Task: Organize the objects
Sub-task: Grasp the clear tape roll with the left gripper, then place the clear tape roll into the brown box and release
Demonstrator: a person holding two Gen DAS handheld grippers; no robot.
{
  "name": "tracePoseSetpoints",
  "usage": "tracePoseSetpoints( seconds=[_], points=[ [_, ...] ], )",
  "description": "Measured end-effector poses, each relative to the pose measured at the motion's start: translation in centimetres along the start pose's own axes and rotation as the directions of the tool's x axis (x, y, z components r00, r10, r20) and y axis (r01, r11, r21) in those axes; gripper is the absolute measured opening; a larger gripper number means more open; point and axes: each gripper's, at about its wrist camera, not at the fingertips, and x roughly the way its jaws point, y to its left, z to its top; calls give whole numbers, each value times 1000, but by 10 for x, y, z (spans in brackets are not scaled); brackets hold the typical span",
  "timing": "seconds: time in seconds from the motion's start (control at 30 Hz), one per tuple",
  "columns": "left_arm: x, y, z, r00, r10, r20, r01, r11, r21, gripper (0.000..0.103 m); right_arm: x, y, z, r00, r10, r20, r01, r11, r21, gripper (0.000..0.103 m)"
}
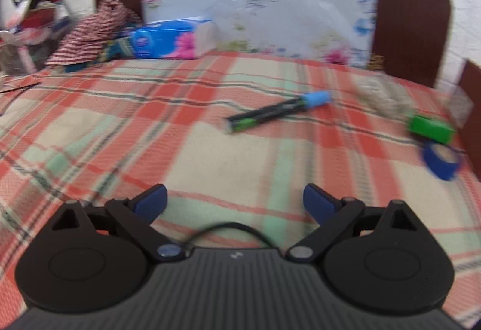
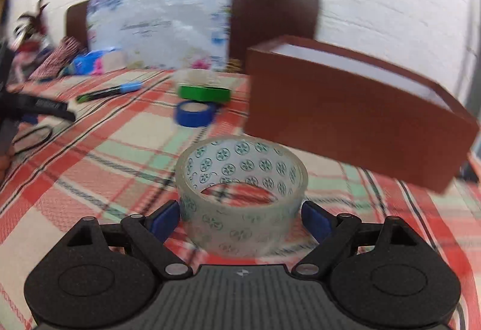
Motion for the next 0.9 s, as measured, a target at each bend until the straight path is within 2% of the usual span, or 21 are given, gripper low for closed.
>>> tracePoseSetpoints(
  seconds=[0.07, 0.13, 0.2, 0.3, 0.4, 0.47, 0.5, 0.57, 0.6, 0.67, 0.77, 0.83, 0.9],
  points=[
    [-19, -22, 0, 991, -134, -3, 134, 991, 4, 96, 2, -13, -2, 999, 26, -19, -25, 998, 66, 88],
    [-37, -54, 3, 972, -237, -12, 237, 970, 60, 96, 5, -15, -2, 999, 37, -23, -35, 996, 79, 89],
    [-49, -89, 7, 932, -355, -71, 361, 927, 103, 95, 8, -8, -4, 999, 27, -28, -26, 999, 45, 91],
    [-59, -133, 9, 855, -491, -165, 511, 852, 111, 88, 8, -3, -4, 999, 25, -26, -25, 1000, 13, 91],
    [-63, -169, 7, 797, -559, -227, 592, 798, 114, 80, 9, -9, -4, 999, 38, -21, -38, 999, 35, 91],
    [-61, -188, 3, 773, -575, -269, 620, 775, 123, 66, 9, -10, -3, 999, 42, -19, -41, 998, 41, 90],
    [-58, -197, 0, 768, -568, -295, 622, 770, 139, 60, 8, -10, -4, 999, 39, -17, -39, 998, 41, 87],
    [-48, -209, -10, 771, -527, -358, 609, 774, 174, 34, 6, -9, -4, 999, 37, -9, -36, 998, 45, 85],
    [-42, -212, -16, 766, -514, -385, 607, 776, 172, 32, 6, -9, -4, 999, 37, -5, -37, 998, 47, 85],
    [-42, -206, -19, 767, -525, -368, 606, 782, 146, 32, 5, -9, -4, 999, 41, -4, -40, 998, 48, 85],
    [-56, -204, -6, 769, -547, -331, 616, 773, 151, 32, 0, -9, -4, 999, 34, 35, -36, 998, 44, 84],
    [-72, -207, 9, 775, -567, -279, 623, 758, 191, 32, -11, -8, -1, 993, 15, 118, -20, 999, 42, 84],
    [-84, -214, 28, 783, -583, -218, 622, 746, 237, 32, -20, -10, 8, 978, -9, 210, 2, 999, 32, 84]
  ],
)
